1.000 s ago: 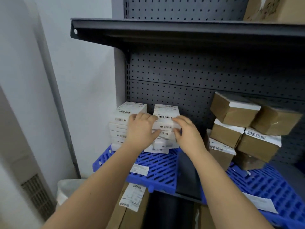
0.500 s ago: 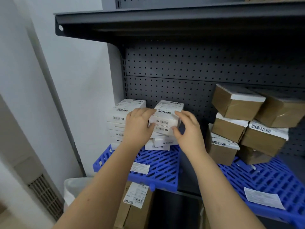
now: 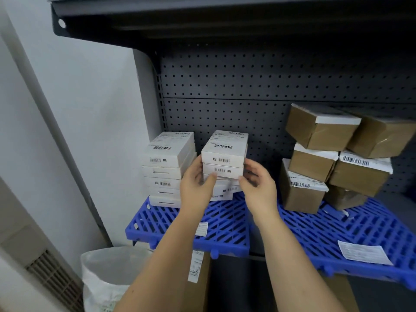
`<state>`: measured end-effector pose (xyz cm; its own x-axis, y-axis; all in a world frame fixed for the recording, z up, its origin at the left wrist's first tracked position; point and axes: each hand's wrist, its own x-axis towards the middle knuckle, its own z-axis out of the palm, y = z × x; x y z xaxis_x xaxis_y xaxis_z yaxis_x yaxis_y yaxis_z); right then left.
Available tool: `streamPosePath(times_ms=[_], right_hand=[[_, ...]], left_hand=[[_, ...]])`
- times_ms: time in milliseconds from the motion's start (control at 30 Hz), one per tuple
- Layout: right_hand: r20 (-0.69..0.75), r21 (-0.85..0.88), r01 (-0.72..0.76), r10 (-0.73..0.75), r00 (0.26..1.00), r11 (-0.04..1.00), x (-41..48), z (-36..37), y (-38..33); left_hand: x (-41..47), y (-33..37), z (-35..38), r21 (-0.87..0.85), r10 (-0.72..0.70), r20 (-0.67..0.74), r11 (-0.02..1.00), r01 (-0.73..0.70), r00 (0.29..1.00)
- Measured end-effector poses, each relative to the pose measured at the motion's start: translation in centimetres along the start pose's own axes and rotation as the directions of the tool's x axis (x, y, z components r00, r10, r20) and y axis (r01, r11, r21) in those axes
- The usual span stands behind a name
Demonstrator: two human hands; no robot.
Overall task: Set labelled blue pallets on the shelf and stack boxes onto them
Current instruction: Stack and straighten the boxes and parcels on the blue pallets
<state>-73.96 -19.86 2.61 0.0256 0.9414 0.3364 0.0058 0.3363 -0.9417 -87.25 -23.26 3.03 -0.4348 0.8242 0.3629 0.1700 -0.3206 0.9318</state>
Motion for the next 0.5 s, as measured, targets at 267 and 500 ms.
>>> streamPosePath(times_ms=[267, 500], right_hand=[[0.042, -0.049, 0.008, -0.006, 0.999, 0.999, 0.6, -0.1, 0.4], [-0.019, 0.087, -0.083, 0.085, 0.996, 0.993, 0.4, 0.0, 0.9]], left_hand=[[-0.8, 0.0, 0.4, -0.149, -0.031, -0.001, 0.988, 0.031, 1.000], [-0.4, -1.1, -0.4, -0.188, -0.133, -0.038, 0.974, 0.124, 0.990]])
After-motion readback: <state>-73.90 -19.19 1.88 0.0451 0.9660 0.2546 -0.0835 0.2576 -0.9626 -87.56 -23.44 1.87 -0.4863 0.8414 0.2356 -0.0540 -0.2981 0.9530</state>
